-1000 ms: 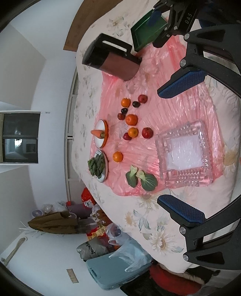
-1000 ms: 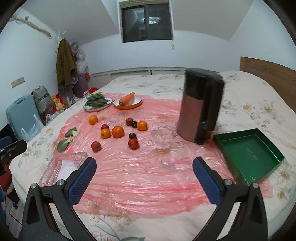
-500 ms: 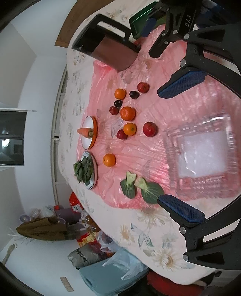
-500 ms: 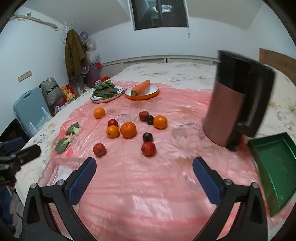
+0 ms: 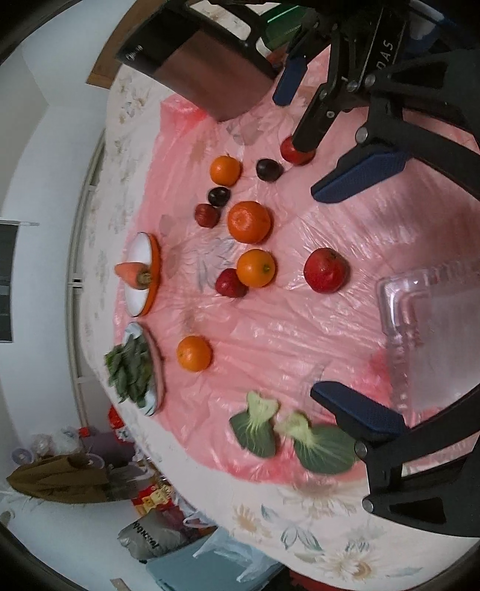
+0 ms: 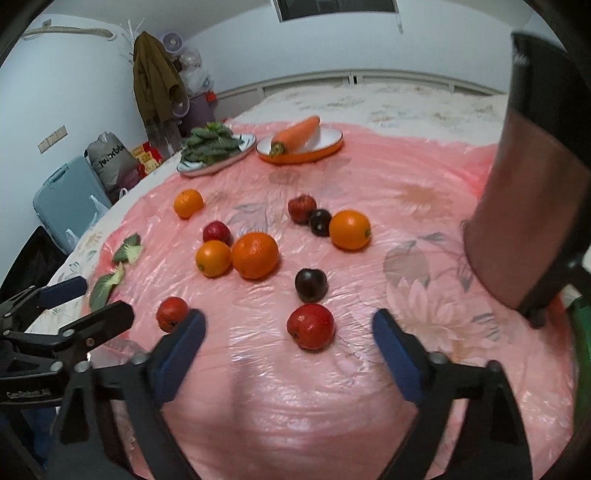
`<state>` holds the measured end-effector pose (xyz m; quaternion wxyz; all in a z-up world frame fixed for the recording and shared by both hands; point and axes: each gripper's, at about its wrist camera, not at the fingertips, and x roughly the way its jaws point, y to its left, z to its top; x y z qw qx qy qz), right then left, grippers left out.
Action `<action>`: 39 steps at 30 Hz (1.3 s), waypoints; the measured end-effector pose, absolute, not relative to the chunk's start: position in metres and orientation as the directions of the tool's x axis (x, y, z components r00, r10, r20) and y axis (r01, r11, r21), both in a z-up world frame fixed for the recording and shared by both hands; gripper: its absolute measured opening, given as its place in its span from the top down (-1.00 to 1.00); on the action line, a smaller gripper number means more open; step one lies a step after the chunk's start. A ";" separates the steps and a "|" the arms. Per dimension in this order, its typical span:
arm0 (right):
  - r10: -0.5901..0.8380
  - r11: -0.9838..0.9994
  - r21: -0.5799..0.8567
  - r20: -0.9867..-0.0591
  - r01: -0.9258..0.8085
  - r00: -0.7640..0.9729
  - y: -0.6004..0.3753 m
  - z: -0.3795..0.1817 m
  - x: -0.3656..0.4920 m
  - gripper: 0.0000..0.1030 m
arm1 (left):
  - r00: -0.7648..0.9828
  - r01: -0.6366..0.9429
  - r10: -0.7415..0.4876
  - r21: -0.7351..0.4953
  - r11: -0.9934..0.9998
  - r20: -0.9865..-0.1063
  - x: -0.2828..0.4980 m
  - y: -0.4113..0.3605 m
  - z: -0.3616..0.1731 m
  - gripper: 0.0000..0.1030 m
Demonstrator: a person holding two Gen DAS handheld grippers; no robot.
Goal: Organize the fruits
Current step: 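Grasp a red apple with the left gripper while the right gripper grasps another red apple, then carry both held red apples over to the green tray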
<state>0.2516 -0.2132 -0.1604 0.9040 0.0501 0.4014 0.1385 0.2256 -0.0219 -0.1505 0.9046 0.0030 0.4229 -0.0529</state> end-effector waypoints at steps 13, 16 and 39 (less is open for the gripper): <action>0.343 0.940 0.270 -0.745 -0.211 0.573 -0.220 -0.188 0.271 -0.78 | 0.506 0.097 -0.143 -0.109 0.989 -0.850 0.256 -0.027 -0.189 -0.11; 0.353 0.936 0.280 -0.747 -0.214 0.563 -0.221 -0.191 0.273 -0.62 | 0.485 0.095 -0.164 -0.134 0.986 -0.859 0.257 -0.025 -0.192 0.09; 0.443 0.887 0.428 -0.685 -0.173 0.578 -0.249 -0.192 0.268 0.39 | 0.467 0.090 -0.280 -0.270 0.959 -0.839 0.258 -0.014 -0.193 0.39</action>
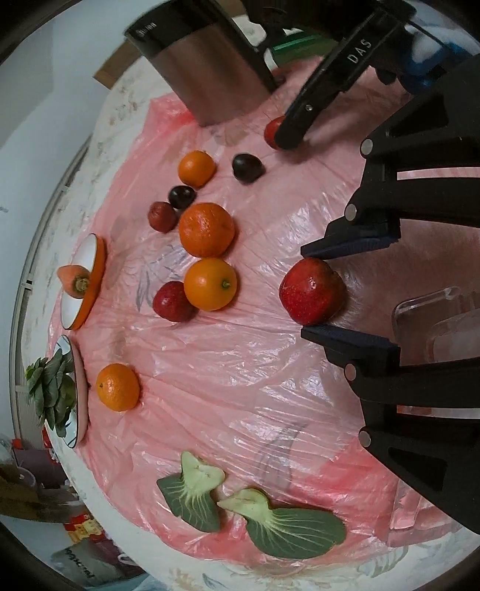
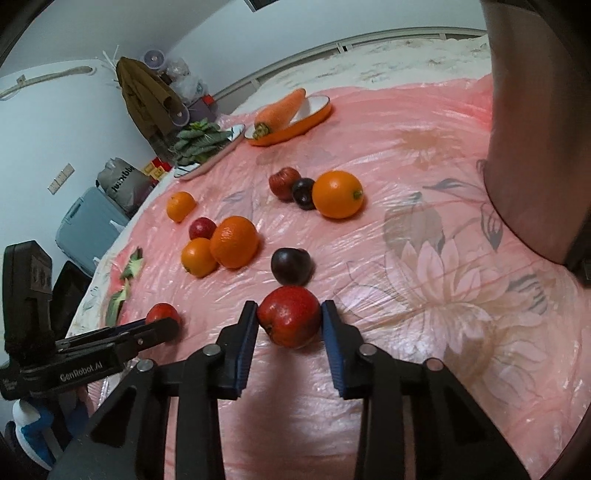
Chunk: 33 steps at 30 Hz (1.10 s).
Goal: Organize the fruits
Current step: 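Carry both held red apples over to the green tray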
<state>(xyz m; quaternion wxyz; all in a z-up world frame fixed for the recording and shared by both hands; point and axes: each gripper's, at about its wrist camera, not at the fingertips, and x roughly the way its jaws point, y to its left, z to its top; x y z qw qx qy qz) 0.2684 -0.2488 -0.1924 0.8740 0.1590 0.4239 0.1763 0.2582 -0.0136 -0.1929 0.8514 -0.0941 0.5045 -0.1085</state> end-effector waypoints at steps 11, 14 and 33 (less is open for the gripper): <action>0.433 0.891 0.417 -0.669 -0.177 0.605 -0.260 -0.171 0.239 0.38 | 0.511 0.115 -0.271 -0.247 0.962 -0.815 0.239 -0.022 -0.166 0.39; 0.427 0.894 0.407 -0.655 -0.186 0.623 -0.269 -0.160 0.223 0.38 | 0.524 0.147 -0.274 -0.231 0.962 -0.807 0.231 -0.033 -0.154 0.39; 0.068 0.957 0.253 -0.675 0.144 0.734 -0.479 -0.133 0.112 0.38 | 0.363 0.549 -0.531 -0.285 0.786 -0.766 0.179 -0.255 -0.113 0.39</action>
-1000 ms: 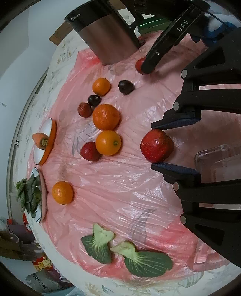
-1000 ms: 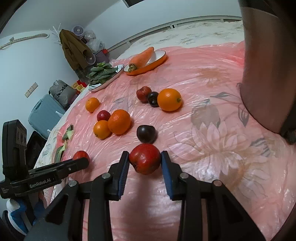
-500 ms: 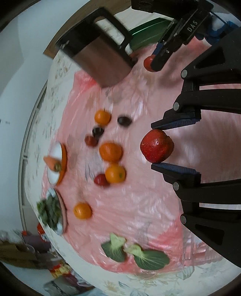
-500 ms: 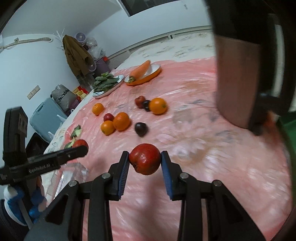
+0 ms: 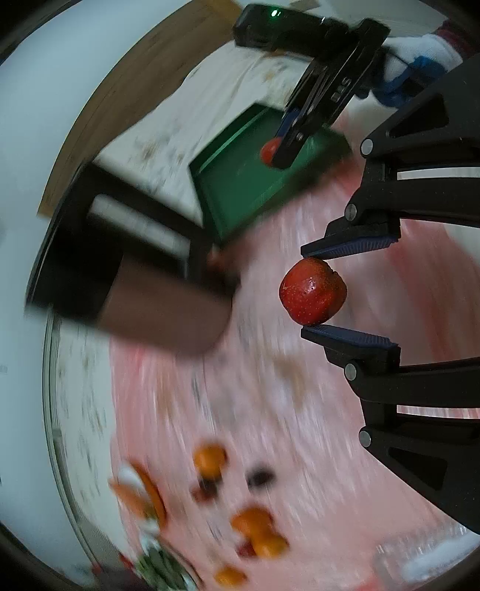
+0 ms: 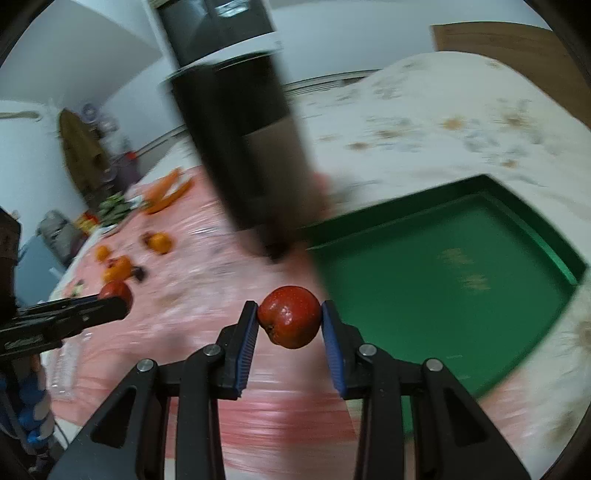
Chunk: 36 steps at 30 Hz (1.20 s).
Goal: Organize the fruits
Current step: 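Carry both held red apples over to the green tray, then open the right gripper over the tray while the left gripper releases its apple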
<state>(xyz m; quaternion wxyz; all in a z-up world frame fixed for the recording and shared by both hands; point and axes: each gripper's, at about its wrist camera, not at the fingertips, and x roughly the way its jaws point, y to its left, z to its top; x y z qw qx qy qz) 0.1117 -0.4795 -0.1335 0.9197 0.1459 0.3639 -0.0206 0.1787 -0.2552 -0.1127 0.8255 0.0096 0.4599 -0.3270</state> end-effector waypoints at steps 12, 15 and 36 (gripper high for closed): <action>-0.110 0.945 0.135 -0.728 0.299 0.677 -0.588 -0.155 0.112 0.38 | 0.261 0.730 -0.561 -0.220 0.647 -0.786 0.177 -0.413 -0.121 0.39; -0.132 0.945 0.108 -0.738 0.310 0.661 -0.601 -0.160 0.116 0.38 | 0.247 0.747 -0.544 -0.199 0.634 -0.802 0.178 -0.436 -0.133 0.39; -0.195 0.939 0.033 -0.769 0.343 0.609 -0.611 -0.181 0.126 -0.67 | 0.279 0.778 -0.452 -0.075 0.623 -0.847 0.167 -0.469 -0.172 0.04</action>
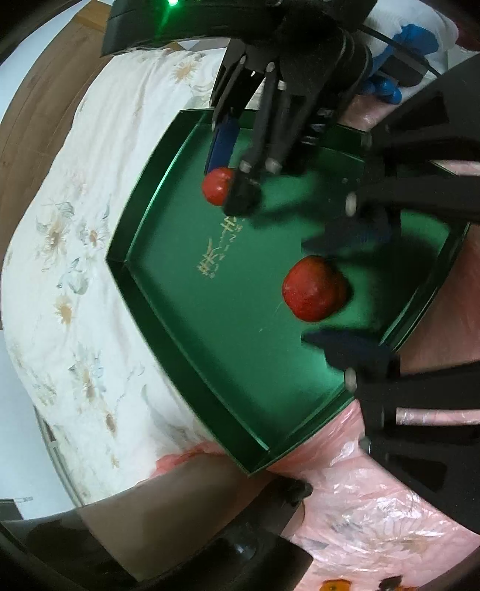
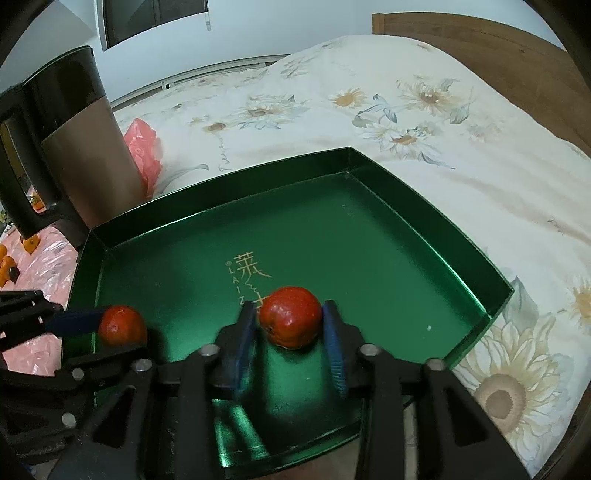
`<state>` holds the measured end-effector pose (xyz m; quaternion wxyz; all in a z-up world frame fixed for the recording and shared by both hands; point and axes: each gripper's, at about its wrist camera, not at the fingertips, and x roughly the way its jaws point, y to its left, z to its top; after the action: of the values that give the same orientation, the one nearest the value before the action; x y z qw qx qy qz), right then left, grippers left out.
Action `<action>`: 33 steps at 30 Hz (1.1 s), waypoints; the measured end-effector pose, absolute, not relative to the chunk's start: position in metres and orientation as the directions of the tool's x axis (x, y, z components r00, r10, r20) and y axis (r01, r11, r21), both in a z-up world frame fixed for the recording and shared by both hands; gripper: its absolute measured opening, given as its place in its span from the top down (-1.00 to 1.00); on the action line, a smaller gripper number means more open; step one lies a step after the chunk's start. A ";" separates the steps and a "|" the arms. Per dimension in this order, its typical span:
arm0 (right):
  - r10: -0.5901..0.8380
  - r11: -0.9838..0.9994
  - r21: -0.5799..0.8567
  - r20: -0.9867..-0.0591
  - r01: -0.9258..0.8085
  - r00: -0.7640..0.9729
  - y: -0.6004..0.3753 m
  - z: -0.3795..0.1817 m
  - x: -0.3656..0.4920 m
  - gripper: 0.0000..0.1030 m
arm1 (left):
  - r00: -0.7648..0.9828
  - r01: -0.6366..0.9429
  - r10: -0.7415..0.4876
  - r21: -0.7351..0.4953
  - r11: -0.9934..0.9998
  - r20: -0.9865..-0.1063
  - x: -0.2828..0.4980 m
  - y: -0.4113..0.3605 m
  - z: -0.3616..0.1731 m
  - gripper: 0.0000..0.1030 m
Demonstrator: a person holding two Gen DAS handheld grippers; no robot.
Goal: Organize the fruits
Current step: 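Open the right gripper over the tray while the left gripper releases its apple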
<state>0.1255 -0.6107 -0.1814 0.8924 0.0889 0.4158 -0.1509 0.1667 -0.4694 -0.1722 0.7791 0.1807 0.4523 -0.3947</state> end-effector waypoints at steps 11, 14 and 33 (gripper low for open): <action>-0.243 0.933 -0.002 -0.740 0.359 0.627 -0.593 -0.154 0.113 -1.00 | 0.318 0.785 -0.522 -0.089 0.613 -0.792 0.150 -0.444 -0.135 -0.21; -0.245 0.934 -0.001 -0.732 0.358 0.636 -0.584 -0.143 0.107 -1.00 | 0.322 0.785 -0.528 -0.090 0.613 -0.786 0.144 -0.434 -0.123 -0.34; -0.141 0.965 0.069 -0.680 0.254 0.719 -0.465 -0.074 0.059 -1.00 | 0.473 0.626 -0.446 -0.066 0.777 -0.760 0.112 -0.292 -0.054 -0.39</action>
<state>0.0590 -0.4653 -0.0742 0.9238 0.0789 0.3591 -0.1070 0.1117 -0.2925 -0.0544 0.8509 0.1111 0.4056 -0.3148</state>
